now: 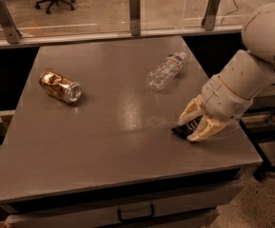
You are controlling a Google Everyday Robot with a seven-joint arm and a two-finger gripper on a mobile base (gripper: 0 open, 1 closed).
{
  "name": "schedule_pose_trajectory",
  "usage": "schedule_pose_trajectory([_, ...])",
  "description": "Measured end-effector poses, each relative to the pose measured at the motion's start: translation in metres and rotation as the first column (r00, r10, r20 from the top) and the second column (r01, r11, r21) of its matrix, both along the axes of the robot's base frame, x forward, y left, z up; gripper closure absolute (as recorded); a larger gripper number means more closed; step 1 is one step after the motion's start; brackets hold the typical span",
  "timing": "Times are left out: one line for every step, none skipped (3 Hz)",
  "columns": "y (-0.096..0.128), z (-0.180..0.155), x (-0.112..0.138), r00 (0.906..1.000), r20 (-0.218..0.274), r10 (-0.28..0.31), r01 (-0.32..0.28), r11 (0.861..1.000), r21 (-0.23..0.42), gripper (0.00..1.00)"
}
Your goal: Pick rxbar chocolate
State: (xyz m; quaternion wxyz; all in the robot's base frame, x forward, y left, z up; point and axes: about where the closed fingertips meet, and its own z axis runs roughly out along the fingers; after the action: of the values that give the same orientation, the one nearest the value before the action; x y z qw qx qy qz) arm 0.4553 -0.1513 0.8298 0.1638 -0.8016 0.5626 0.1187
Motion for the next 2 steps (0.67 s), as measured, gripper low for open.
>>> schedule_pose_trajectory([0.027, 0.036, 0.002, 0.9990, 0.021, 0.039, -0.040, 0.997, 0.066, 1.00])
schedule_pose_trajectory([0.061, 0.083, 0.007, 0.9948, 0.053, 0.087, -0.095, 0.981, 0.172, 1.00])
